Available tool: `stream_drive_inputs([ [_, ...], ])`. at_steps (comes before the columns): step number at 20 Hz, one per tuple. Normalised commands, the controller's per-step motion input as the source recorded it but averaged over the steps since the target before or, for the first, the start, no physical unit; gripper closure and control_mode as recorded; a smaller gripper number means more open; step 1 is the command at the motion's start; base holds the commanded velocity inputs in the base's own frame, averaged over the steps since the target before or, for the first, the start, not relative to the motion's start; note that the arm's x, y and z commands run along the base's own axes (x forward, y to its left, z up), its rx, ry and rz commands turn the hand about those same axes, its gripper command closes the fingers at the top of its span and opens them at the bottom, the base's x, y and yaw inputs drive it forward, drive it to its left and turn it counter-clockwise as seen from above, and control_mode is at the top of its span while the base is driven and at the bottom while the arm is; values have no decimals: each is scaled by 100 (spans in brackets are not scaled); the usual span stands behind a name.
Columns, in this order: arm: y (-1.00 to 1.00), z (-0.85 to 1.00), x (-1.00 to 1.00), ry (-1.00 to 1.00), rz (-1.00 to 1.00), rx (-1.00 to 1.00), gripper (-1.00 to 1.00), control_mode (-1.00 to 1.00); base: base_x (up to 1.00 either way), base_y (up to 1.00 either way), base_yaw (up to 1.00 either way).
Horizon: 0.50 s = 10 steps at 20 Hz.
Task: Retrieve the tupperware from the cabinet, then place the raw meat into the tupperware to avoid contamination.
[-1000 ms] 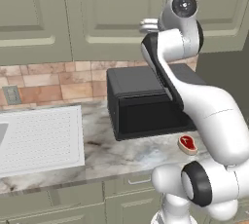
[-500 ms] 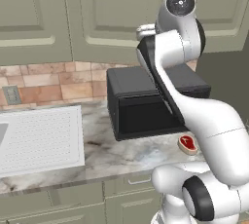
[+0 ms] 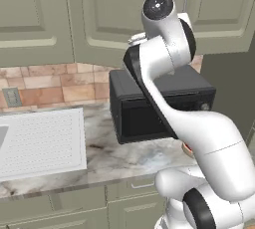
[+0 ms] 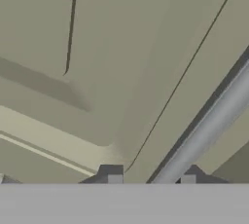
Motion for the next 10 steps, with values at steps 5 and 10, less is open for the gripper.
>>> stream_drive_inputs([
  [5, 52, 0, -8, 2, -16, -11, 100, -100, 0, 0, 0],
  [10, 32, -1, -11, 1, -12, -6, -100, -100, 0, 0, 0],
])
